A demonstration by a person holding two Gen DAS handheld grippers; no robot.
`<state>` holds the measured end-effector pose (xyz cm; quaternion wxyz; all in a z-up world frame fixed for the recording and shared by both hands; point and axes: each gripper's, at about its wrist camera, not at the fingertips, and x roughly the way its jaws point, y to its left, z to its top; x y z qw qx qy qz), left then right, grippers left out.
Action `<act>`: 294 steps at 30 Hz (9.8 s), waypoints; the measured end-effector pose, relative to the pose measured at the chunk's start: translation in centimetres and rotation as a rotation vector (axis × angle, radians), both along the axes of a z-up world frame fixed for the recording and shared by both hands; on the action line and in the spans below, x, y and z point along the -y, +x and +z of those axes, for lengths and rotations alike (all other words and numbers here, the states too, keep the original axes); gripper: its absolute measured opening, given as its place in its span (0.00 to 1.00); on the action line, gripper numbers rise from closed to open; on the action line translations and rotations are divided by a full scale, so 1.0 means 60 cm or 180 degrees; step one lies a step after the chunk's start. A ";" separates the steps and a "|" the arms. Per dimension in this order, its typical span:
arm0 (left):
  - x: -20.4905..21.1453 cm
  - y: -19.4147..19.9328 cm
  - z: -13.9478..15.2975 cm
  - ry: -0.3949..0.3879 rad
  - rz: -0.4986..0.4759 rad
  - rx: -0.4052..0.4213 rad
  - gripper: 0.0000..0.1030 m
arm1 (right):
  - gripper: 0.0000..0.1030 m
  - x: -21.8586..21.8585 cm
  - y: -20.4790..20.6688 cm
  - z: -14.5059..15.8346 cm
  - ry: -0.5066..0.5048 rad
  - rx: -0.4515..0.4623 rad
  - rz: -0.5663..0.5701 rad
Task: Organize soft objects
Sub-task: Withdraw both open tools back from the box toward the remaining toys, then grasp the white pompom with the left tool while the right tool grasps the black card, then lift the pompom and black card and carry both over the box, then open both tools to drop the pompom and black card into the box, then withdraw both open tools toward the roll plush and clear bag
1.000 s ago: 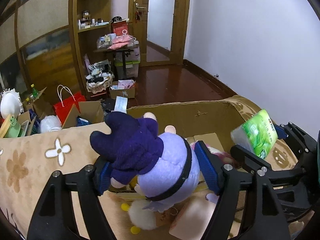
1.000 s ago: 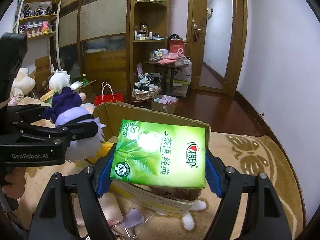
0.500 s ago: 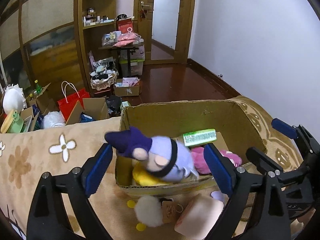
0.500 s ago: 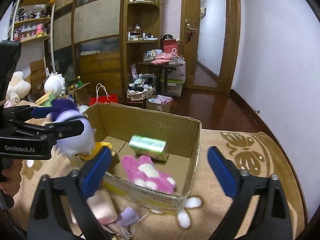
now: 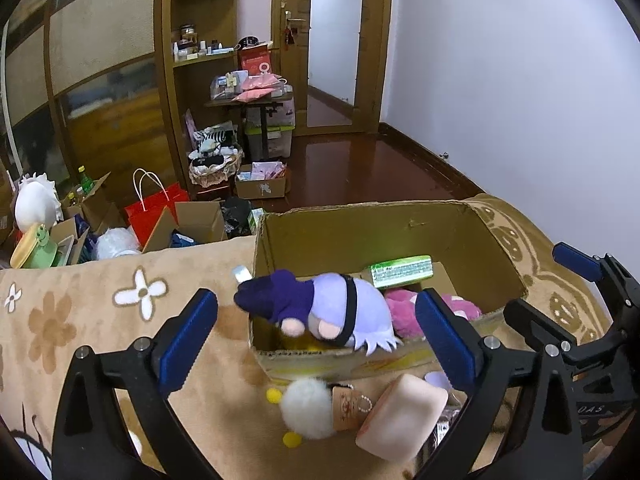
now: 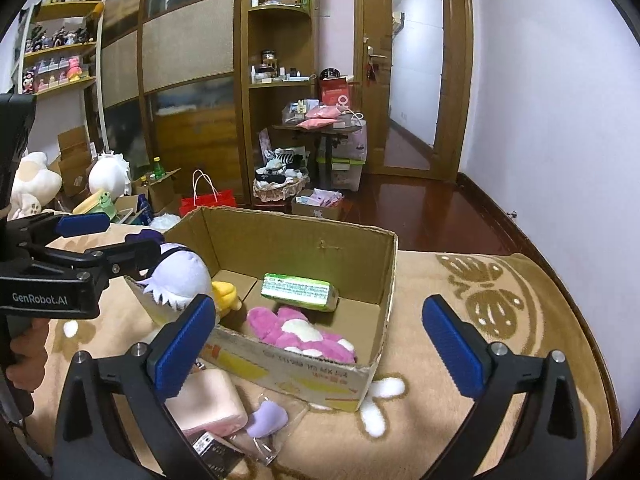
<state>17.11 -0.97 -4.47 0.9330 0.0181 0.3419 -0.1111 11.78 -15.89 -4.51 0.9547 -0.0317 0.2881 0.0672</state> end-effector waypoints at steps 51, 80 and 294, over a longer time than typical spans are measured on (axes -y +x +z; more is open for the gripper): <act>-0.033 -0.033 -0.082 0.0237 0.0011 -0.0960 0.96 | 1.00 -0.063 -0.082 -0.074 0.0015 -0.0638 0.0102; -0.002 0.047 -0.205 0.0260 0.0068 -0.1485 0.94 | 0.35 -0.067 -0.059 -0.161 0.0425 -0.1483 0.0473; 0.002 -0.129 -0.031 0.0202 0.0084 -0.0435 0.98 | 1.00 0.019 -0.111 0.003 0.0766 -0.0202 -0.0080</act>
